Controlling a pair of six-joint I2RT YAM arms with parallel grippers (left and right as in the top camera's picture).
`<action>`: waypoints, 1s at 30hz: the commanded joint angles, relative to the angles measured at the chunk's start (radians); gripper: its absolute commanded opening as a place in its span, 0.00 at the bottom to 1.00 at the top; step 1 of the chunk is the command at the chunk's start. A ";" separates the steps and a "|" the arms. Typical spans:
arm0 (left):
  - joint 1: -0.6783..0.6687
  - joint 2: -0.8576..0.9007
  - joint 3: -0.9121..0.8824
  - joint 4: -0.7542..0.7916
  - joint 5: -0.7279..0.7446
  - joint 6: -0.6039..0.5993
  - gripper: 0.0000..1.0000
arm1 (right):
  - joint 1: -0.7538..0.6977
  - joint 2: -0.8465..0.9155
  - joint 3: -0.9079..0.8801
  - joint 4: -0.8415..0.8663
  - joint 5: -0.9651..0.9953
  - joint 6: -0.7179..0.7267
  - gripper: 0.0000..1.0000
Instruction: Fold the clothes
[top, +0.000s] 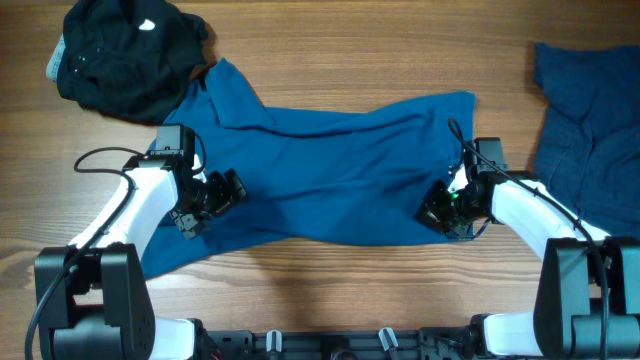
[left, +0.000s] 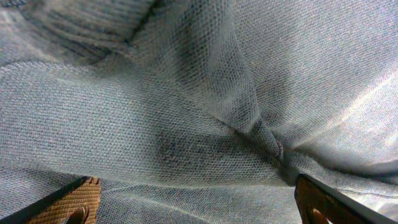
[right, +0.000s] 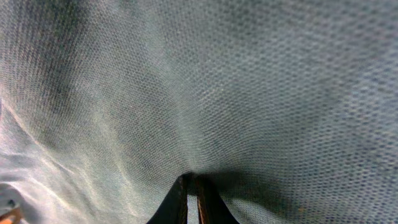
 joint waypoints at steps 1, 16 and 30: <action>0.016 0.010 0.013 -0.004 -0.022 -0.001 1.00 | -0.075 0.050 -0.018 0.003 0.145 0.021 0.07; 0.016 0.010 0.014 0.012 -0.142 0.005 1.00 | -0.216 0.050 0.081 -0.101 0.191 -0.092 0.08; 0.176 0.004 0.014 0.014 -0.298 -0.033 1.00 | -0.216 0.045 0.179 -0.218 0.244 -0.147 0.07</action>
